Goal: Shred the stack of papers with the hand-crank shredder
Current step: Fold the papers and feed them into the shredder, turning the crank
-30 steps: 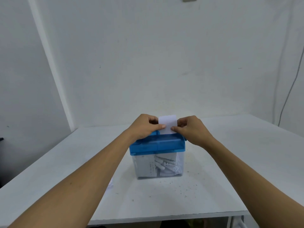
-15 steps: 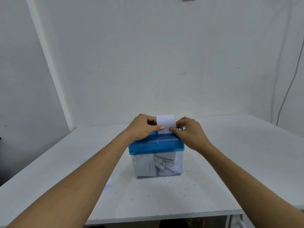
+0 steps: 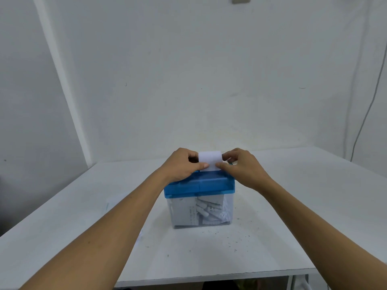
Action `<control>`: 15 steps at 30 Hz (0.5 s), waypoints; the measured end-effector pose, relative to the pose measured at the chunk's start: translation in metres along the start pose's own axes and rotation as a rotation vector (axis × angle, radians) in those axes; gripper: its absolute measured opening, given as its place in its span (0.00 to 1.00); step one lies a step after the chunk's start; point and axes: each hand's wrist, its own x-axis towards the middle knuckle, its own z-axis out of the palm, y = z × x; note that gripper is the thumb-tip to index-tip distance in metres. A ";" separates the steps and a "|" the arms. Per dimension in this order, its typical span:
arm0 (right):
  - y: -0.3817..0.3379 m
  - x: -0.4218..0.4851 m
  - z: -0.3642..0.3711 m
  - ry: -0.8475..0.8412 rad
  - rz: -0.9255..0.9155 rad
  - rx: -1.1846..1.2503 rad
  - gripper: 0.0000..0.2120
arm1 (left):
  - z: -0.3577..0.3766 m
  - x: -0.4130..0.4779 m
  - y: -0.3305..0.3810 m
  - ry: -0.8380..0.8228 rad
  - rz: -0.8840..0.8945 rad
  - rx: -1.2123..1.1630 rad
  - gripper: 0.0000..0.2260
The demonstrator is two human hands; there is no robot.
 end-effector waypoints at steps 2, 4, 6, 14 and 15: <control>0.011 -0.003 -0.004 0.085 -0.001 0.056 0.13 | 0.000 0.000 0.000 0.005 -0.010 -0.001 0.10; 0.025 -0.010 -0.006 0.096 -0.021 0.048 0.25 | 0.001 0.000 -0.001 0.011 -0.013 -0.006 0.11; 0.037 -0.018 -0.001 -0.009 -0.080 -0.091 0.37 | 0.001 -0.001 -0.001 0.014 -0.017 -0.002 0.11; 0.078 -0.024 0.037 -0.136 -0.189 -0.481 0.35 | 0.000 -0.005 0.004 0.009 -0.017 0.045 0.10; 0.079 -0.027 0.042 -0.161 -0.161 -0.452 0.34 | -0.001 -0.005 0.004 0.004 -0.019 0.058 0.09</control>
